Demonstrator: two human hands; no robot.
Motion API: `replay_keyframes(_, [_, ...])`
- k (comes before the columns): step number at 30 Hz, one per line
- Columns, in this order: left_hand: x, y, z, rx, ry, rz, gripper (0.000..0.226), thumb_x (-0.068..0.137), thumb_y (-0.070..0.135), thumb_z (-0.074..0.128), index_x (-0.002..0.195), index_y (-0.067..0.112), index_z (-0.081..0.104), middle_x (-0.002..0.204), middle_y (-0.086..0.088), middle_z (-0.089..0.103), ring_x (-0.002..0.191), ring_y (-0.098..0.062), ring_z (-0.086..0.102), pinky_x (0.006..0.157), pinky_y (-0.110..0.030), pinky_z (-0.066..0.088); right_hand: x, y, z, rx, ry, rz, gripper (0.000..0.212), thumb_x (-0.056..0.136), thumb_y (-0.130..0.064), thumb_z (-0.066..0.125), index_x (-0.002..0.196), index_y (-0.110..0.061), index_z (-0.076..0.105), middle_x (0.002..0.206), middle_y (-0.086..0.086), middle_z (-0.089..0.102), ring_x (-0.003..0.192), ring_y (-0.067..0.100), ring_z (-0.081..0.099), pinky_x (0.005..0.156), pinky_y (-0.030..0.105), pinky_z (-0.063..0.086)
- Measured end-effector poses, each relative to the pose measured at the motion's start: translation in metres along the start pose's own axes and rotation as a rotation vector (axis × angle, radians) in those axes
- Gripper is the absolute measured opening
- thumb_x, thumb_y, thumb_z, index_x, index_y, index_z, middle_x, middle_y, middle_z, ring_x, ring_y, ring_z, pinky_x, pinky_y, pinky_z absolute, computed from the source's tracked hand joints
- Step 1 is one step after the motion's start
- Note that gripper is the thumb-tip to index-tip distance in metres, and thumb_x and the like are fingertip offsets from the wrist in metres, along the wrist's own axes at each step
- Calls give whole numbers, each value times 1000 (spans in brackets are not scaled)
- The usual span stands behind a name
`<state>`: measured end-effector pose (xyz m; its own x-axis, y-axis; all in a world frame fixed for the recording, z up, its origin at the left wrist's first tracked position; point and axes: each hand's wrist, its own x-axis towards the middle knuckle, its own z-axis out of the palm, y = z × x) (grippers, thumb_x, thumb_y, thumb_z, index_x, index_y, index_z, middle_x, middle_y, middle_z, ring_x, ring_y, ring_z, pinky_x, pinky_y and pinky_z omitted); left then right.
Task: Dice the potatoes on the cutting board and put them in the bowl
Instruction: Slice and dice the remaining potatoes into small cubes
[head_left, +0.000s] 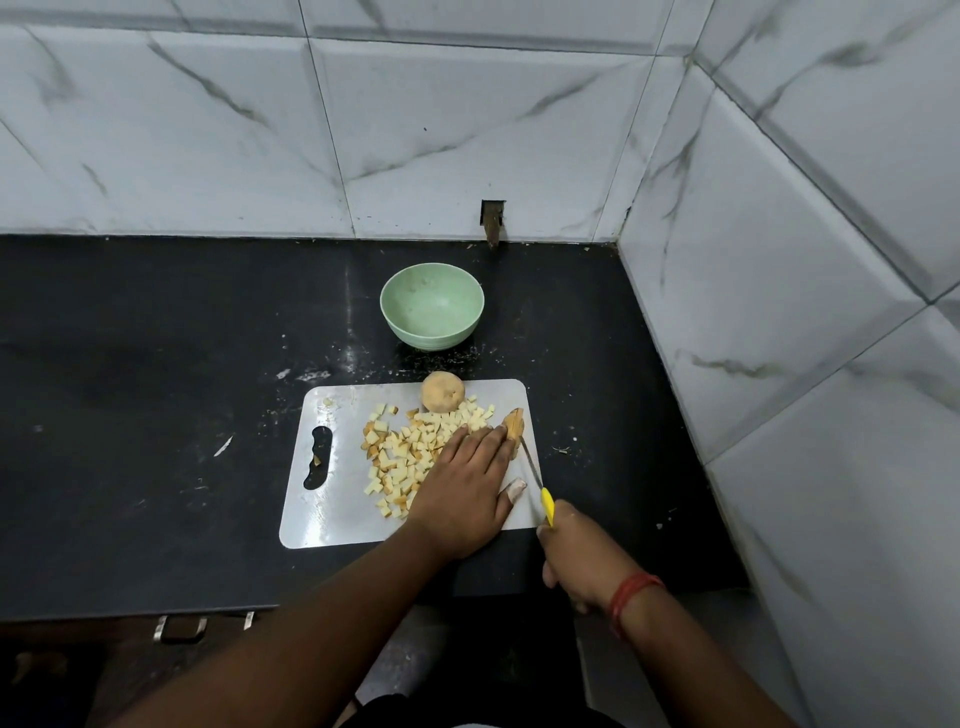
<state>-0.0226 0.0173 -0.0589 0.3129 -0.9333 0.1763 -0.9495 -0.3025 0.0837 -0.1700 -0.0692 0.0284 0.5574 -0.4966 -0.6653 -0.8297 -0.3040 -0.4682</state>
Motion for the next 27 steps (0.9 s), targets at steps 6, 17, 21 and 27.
replay_keyframes(6, [-1,1,-2,4,24,-24,62,108,50,30,148,7,51,152,-12,51,144,-28,42,125,-50,26,-5,-2,2,210,-83,20,15,102,-23,36,106,-12,43,73,13,65,32,18,45,37,22,37])
replay_keyframes(17, [-4,2,-4,-15,85,-61,48,105,45,39,129,9,60,128,-9,57,124,-28,51,122,-51,28,23,-5,-22,104,164,14,17,103,-23,35,111,-12,45,88,15,67,47,16,49,44,25,40])
replay_keyframes(21, [-5,0,-2,-10,88,-50,52,105,46,39,134,8,59,131,-8,57,126,-28,51,122,-52,27,41,0,-29,-82,166,-49,30,100,-16,35,126,-4,44,97,12,57,79,25,56,75,37,54])
replay_keyframes(27, [-4,0,0,6,91,-56,56,105,47,39,138,6,59,141,-10,55,133,-30,48,121,-53,30,50,5,-11,-192,99,65,21,100,-19,34,117,-13,44,85,5,56,87,24,65,49,25,35])
